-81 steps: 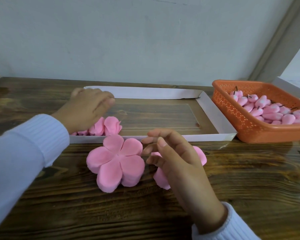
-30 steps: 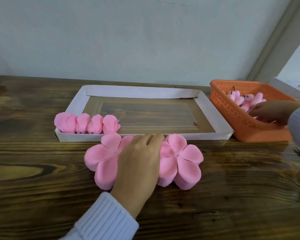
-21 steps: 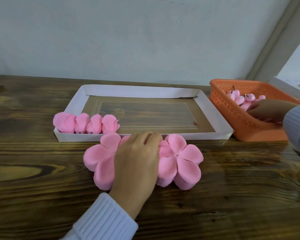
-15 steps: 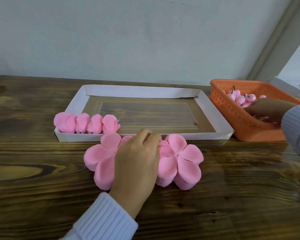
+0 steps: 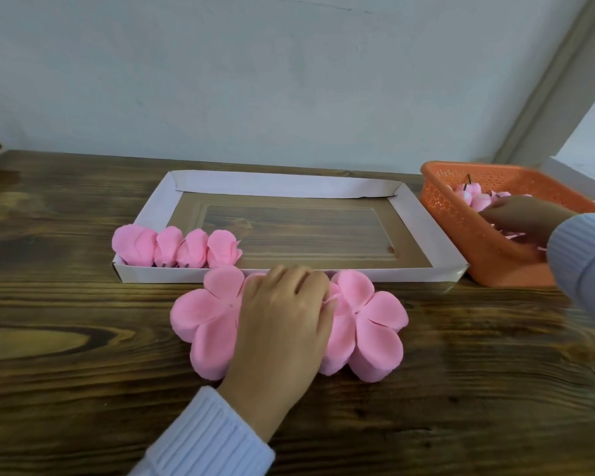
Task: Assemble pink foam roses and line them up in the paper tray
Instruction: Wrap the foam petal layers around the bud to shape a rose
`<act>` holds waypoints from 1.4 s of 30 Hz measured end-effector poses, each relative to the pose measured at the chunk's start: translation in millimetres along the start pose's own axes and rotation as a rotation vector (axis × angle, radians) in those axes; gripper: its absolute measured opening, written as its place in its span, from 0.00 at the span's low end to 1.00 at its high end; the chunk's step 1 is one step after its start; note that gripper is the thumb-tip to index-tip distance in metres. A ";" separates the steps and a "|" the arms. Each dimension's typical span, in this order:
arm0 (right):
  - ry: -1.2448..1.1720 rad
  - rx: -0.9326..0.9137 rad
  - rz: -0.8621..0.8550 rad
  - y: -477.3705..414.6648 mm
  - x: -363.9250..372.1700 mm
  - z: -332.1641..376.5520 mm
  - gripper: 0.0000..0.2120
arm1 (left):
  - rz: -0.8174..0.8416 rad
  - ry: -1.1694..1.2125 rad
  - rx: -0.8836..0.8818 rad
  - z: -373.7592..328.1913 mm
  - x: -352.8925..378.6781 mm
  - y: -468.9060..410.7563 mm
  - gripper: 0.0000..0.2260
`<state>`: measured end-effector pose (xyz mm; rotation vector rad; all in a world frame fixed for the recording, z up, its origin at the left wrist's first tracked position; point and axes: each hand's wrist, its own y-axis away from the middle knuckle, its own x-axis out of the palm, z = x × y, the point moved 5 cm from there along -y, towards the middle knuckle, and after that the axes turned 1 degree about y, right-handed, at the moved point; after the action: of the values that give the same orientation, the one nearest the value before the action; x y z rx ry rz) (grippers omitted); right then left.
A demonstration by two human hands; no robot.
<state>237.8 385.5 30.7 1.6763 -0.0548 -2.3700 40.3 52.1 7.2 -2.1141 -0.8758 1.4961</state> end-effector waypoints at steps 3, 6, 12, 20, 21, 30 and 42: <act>0.197 0.003 -0.008 -0.2 2.7 2.0 0.35 | 0.025 0.168 -0.019 -5.5 -1.9 1.4 0.05; 0.297 -0.017 0.000 0.0 5.7 4.5 0.37 | 0.086 0.467 -0.151 -4.5 3.3 4.8 0.08; 0.194 -0.111 -0.075 4.9 -2.0 14.4 0.17 | -0.008 0.710 -0.261 -1.2 2.6 7.0 0.10; 0.332 -0.038 -0.081 8.4 0.6 17.0 0.22 | -0.108 0.768 -0.534 14.9 2.2 6.5 0.07; 0.327 -0.030 -0.093 9.3 0.3 17.0 0.24 | -0.100 0.837 -0.643 18.9 4.5 7.2 0.07; -0.383 0.056 -0.195 12.3 -17.9 -7.4 0.05 | 0.072 1.718 -1.130 18.1 23.3 10.4 0.16; -1.550 -0.514 0.387 196.2 39.2 104.8 0.05 | 0.054 2.058 -1.190 16.1 23.9 9.1 0.18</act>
<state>161.2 175.5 63.0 -0.5329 -0.0201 -2.3974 33.0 61.6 -20.5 -2.6146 -0.6025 -1.7678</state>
